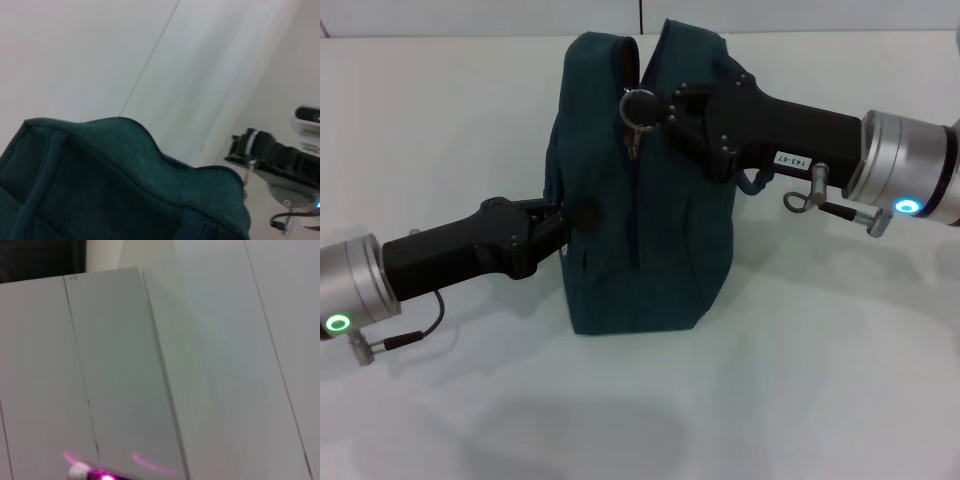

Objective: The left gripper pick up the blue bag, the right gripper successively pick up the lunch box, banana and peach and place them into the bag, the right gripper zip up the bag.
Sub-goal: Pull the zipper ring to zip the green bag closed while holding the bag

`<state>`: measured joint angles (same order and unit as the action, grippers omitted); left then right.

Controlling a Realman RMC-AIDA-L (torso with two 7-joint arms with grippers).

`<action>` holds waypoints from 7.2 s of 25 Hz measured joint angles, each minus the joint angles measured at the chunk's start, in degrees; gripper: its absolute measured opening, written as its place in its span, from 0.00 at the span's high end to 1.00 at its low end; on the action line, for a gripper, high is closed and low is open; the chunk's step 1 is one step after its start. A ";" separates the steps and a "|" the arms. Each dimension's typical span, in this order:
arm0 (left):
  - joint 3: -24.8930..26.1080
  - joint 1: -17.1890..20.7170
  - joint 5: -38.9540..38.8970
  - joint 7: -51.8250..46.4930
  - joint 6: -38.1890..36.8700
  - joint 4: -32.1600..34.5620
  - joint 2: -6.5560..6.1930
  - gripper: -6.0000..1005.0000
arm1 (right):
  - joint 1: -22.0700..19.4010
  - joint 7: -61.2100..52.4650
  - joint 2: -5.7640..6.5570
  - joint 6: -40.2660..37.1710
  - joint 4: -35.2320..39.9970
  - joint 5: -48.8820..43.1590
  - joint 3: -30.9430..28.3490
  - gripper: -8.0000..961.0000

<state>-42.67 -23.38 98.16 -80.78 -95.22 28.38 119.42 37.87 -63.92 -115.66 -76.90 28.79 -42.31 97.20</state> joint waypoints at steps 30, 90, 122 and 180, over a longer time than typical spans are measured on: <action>-0.22 0.17 0.53 1.59 -2.35 0.10 -1.15 0.94 | 1.91 -2.66 -0.03 2.72 -0.52 -0.25 -1.58 0.99; -0.23 2.15 1.87 1.83 -8.42 -2.63 -1.41 0.94 | 3.91 -8.81 -0.36 8.00 -1.98 -0.38 -1.34 0.99; 0.31 5.99 2.02 3.91 -9.78 -2.61 -2.07 0.94 | 2.39 -4.09 -0.26 14.04 -2.16 0.12 -6.22 0.99; 0.48 7.39 -14.52 7.34 -10.65 -5.80 0.02 0.22 | 1.01 -2.52 0.10 13.87 -1.90 0.12 -6.76 0.99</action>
<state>-42.19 -15.98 83.64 -73.44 -105.87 22.59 119.44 38.88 -66.44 -115.56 -63.04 26.88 -42.19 90.44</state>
